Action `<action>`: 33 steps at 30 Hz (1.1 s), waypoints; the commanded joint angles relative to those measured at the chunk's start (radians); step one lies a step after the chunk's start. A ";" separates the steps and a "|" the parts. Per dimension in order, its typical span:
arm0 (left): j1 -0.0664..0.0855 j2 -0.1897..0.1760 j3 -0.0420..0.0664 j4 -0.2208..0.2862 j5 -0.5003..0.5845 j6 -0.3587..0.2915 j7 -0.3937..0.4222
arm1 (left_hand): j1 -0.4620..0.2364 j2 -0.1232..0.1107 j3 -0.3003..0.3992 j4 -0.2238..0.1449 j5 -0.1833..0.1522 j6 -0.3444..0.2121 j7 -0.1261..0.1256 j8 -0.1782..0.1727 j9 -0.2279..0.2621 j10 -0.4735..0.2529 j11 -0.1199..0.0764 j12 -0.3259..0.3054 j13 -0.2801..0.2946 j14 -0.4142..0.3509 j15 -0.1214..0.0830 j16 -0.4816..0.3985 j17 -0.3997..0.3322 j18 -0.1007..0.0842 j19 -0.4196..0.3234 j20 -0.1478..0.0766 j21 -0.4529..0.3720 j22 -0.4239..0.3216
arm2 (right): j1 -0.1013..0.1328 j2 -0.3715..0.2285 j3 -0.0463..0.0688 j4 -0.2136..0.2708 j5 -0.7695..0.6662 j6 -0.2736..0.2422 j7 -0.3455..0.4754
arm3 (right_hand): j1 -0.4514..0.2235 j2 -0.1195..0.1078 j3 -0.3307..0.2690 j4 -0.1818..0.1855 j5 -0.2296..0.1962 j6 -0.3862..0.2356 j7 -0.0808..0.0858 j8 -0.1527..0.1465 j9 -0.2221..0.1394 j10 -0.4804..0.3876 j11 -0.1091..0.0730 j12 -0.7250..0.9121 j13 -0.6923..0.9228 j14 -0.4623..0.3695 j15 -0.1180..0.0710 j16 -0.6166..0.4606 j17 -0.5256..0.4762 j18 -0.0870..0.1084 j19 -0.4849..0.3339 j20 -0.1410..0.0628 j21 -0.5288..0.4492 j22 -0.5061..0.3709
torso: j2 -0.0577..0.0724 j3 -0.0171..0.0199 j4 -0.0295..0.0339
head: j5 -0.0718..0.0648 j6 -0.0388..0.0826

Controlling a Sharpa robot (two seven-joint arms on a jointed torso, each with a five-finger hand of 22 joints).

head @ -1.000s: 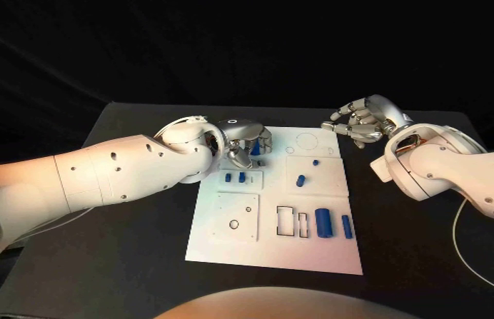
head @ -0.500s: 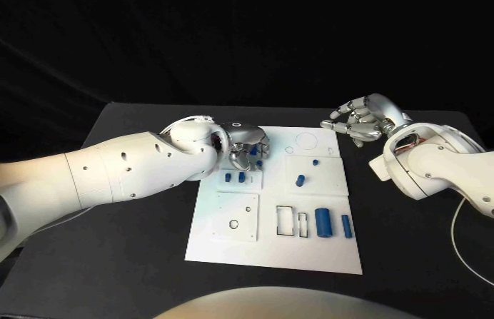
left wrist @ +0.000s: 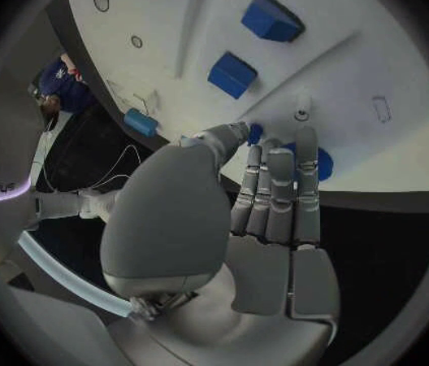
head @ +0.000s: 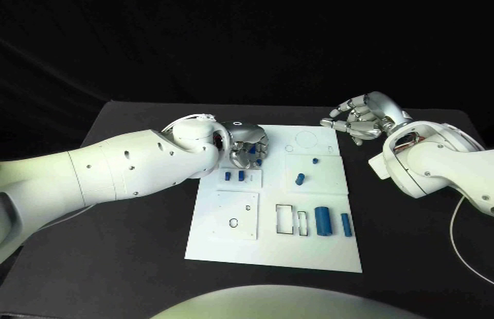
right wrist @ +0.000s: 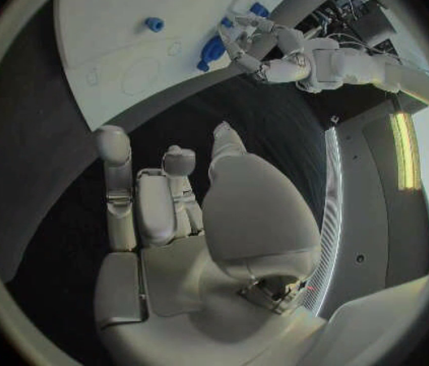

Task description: Assemble the parts on the task board

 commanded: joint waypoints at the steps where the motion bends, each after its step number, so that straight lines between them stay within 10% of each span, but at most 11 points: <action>1: 0.000 0.004 0.001 -0.001 -0.009 0.033 -0.004 | 0.007 0.005 0.012 -0.002 -0.002 0.019 -0.002 -0.005 -0.002 0.022 -0.004 -0.006 -0.003 0.017 -0.002 0.016 0.016 0.014 0.000 -0.008 0.013 0.007 | 0.000 0.001 0.000 0.000 -0.013 -0.003 -0.001 | -0.002 -0.009 -0.006 0.002 0.003 -0.008 -0.002 0.006 0.001 -0.006 -0.002 -0.003 -0.001 -0.003 -0.001 -0.007 -0.001 0.015 -0.006 0.002 -0.003 -0.001 | 0.000 0.0006 0.0001 | 0.001 -0.002; 33: -0.001 0.027 0.000 -0.030 0.005 0.030 -0.001 | 0.008 0.042 0.069 -0.058 -0.012 0.110 -0.015 -0.026 0.006 0.147 -0.036 -0.058 -0.020 0.156 -0.033 0.119 0.198 0.015 0.018 -0.037 0.095 0.055 | 0.000 0.004 0.000 0.001 -0.013 -0.003 0.001 | -0.004 -0.007 -0.005 0.001 0.003 -0.006 -0.003 0.008 0.002 -0.004 -0.003 -0.006 -0.005 -0.003 -0.001 -0.009 -0.001 0.015 -0.005 0.001 -0.007 -0.003 | -0.001 -0.0004 -0.0001 | 0.002 -0.006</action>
